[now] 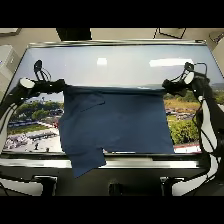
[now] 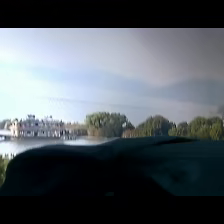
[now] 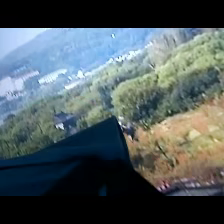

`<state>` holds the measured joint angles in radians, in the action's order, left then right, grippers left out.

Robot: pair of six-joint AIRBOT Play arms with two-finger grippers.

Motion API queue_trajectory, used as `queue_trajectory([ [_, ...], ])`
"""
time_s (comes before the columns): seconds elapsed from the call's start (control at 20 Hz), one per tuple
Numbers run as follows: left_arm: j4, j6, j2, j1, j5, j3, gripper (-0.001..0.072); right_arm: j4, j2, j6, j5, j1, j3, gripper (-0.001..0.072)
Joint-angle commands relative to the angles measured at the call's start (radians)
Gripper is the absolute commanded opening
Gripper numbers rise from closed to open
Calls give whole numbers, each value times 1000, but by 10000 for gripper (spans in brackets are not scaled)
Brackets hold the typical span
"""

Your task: Fold the clothes and pants, and hang the long-sleeved shirts on hangers.

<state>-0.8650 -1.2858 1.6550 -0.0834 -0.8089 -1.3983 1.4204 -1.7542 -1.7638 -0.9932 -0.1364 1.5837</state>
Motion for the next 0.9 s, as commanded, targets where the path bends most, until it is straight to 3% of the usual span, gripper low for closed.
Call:
queue_trajectory([
  [0.0, -48, -68, -26, -65, -495, -13, 22, 23, 24, 86, -404, -52, 8, 39],
  [0.05, -84, -68, -28, -67, -584, 6, 21, 33, 24, 104, -489, -61, -12, 39],
  [0.15, -156, -93, -28, -62, -629, 49, 21, 36, 24, 131, -548, -60, -69, 39],
  [0.4, -156, -110, -21, -39, -595, 177, 22, 23, 11, 150, -480, -60, -130, 41],
  [0.85, -175, -129, -18, -21, -657, 199, 41, -6, 14, 133, -512, -61, -124, 57],
])
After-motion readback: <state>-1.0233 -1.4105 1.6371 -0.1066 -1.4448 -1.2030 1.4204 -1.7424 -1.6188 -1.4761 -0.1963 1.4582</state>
